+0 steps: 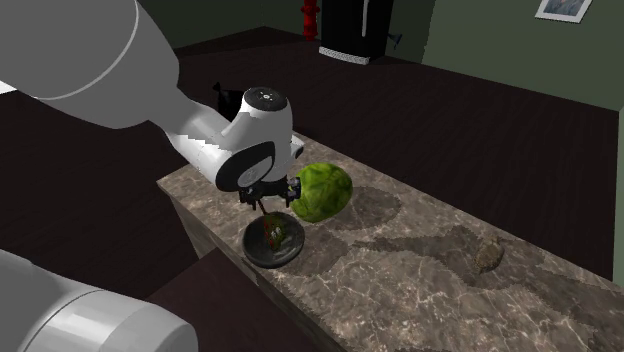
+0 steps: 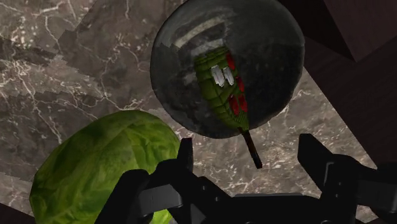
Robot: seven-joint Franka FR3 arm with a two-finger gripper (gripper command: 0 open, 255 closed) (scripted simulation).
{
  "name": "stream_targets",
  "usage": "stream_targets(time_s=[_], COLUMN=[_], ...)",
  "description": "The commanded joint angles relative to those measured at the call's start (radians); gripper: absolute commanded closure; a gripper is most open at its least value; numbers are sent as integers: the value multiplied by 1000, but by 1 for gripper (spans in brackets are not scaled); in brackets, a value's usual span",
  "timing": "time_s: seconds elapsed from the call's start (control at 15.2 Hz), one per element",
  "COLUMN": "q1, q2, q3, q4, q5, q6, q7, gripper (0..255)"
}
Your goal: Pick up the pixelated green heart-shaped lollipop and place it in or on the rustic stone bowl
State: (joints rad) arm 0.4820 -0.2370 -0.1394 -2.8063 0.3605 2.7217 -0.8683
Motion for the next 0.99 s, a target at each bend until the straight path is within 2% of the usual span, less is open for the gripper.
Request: stream_targets(time_s=[0.0, 0.13, 0.4, 0.92], q1=[0, 0, -70, -71], q2=[0, 0, -162, -162], q3=[0, 0, 21, 22], q4=[0, 0, 7, 7], q5=[0, 0, -108, -108], q6=[0, 0, -167, -167], q7=[0, 0, 74, 74], gripper=[0, 0, 0, 0])
